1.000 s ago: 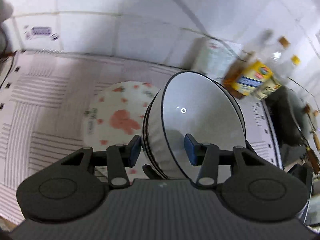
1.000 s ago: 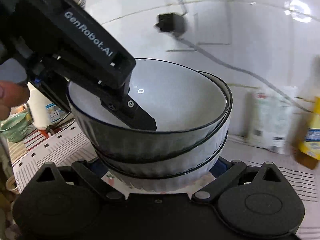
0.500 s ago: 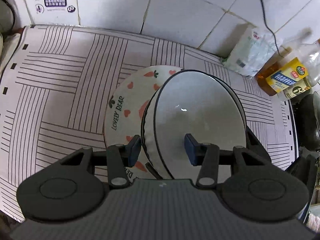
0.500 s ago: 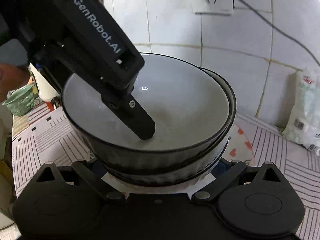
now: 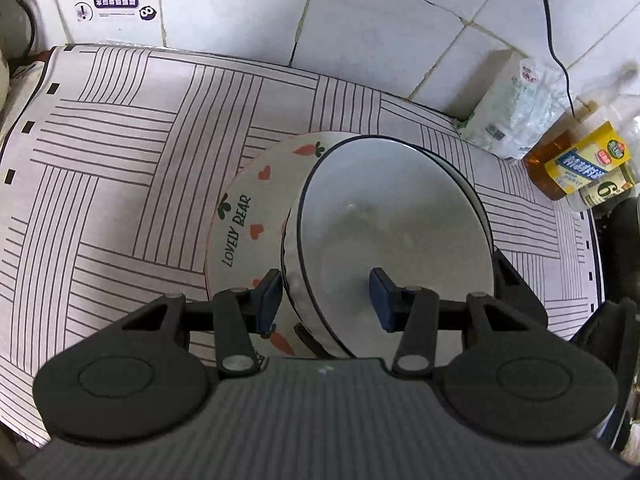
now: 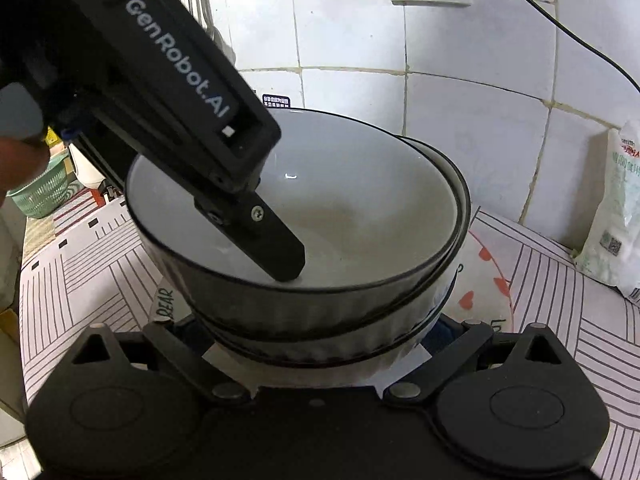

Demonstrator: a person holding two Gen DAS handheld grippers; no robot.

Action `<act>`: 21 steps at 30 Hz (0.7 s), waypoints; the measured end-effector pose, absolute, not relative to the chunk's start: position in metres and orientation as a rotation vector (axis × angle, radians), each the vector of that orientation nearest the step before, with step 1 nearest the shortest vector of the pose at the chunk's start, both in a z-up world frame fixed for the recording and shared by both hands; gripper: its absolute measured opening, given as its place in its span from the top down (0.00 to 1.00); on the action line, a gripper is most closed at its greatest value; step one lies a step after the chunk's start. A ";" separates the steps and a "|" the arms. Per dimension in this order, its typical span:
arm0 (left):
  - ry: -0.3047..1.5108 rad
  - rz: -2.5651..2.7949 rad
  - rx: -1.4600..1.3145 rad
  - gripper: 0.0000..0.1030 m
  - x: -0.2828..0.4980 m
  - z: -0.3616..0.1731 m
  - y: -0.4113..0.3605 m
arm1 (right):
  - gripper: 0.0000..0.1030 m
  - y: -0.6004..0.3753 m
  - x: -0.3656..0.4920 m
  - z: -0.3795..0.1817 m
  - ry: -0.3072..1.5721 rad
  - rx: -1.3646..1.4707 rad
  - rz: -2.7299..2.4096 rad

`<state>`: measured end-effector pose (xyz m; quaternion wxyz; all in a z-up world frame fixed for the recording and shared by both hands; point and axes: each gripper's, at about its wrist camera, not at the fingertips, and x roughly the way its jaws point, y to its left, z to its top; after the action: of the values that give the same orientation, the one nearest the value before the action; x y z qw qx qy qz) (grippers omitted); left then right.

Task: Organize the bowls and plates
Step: 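Lower the bowl stack onto the bunny plate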

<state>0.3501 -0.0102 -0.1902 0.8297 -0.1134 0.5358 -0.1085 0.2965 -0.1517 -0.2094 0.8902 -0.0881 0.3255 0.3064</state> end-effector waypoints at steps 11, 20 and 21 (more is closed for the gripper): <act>1.009 -0.184 -0.203 0.49 0.324 -0.165 -0.007 | 0.04 -0.143 0.278 -0.190 0.777 -0.202 0.551; 0.872 -0.189 -0.140 0.42 0.266 -0.123 0.003 | 0.04 -0.166 0.231 -0.159 0.766 -0.103 0.467; 0.863 -0.196 -0.136 0.41 0.261 -0.118 0.005 | 0.04 -0.168 0.225 -0.154 0.754 -0.097 0.457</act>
<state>0.2605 0.0055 -0.1183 0.9015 -0.0658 0.4170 -0.0947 0.2251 -0.1681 -0.1542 0.9034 -0.0468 0.3646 0.2209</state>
